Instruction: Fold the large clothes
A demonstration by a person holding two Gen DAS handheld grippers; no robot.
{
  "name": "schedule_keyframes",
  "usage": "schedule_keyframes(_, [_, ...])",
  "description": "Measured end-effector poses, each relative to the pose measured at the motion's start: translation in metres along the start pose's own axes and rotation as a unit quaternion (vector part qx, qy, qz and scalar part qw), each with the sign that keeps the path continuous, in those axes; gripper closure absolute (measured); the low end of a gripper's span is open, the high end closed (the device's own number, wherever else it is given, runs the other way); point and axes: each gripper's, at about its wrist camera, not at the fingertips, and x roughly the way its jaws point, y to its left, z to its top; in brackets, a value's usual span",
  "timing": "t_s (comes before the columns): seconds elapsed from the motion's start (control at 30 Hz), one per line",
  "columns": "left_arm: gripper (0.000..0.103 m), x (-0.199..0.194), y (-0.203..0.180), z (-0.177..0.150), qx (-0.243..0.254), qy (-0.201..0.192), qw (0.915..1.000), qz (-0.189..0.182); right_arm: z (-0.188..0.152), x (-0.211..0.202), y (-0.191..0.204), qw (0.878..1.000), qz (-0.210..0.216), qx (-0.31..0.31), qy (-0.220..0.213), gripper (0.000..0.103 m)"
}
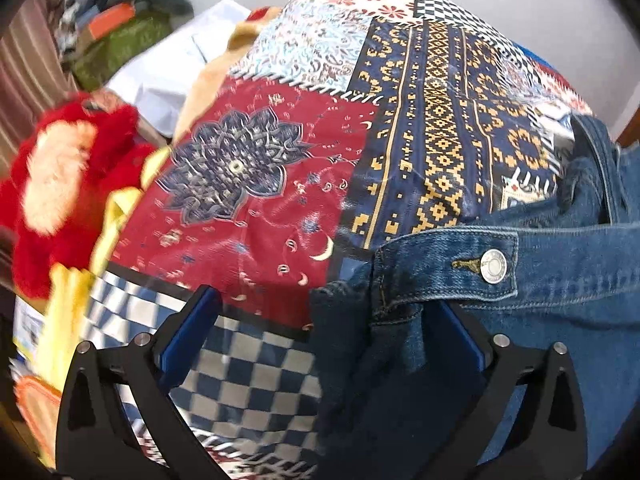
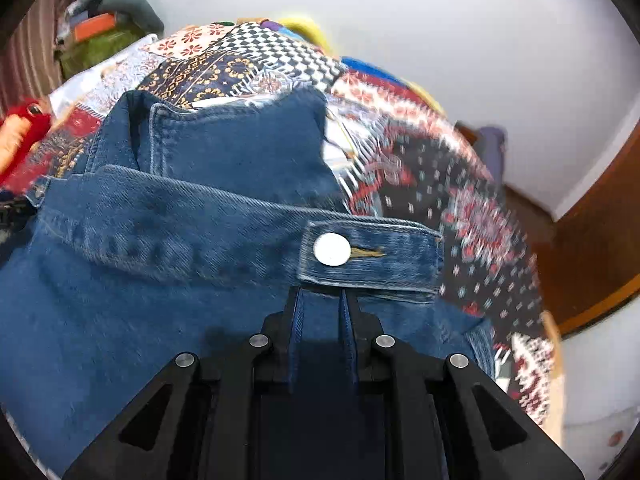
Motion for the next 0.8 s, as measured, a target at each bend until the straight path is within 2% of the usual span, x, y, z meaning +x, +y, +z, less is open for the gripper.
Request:
schedule_keyframes(0.07, [0.0, -0.008, -0.002, -0.001, 0.018, -0.007, 0.9997, 0.016, -0.005, -0.001, -0.017, 0.999, -0.032, 0.016, 0.025, 0.089])
schedule_keyframes(0.17, [0.0, -0.023, -0.001, -0.004, 0.032, -0.015, 0.9986, 0.04, -0.013, -0.012, -0.034, 0.999, -0.018, 0.026, 0.034, 0.089])
schedule_keyframes(0.23, [0.0, -0.031, 0.002, -0.004, 0.04, -0.019, 0.9983, 0.039, -0.016, -0.027, -0.038, 0.999, -0.002, 0.034, 0.029, 0.089])
schedule_keyframes(0.5, [0.0, -0.106, 0.007, -0.026, 0.034, -0.065, 0.9969, -0.027, -0.013, -0.103, -0.015, 0.998, 0.038, 0.002, -0.047, 0.089])
schedule_keyframes(0.67, [0.0, -0.147, 0.001, -0.041, 0.042, -0.097, 0.9927, -0.058, -0.013, -0.15, 0.018, 0.992, 0.072, -0.023, -0.103, 0.089])
schedule_keyframes(0.8, [0.0, -0.167, -0.011, -0.047, 0.056, -0.117, 0.9882, -0.081, -0.015, -0.173, 0.046, 0.986, 0.112, -0.033, -0.122, 0.089])
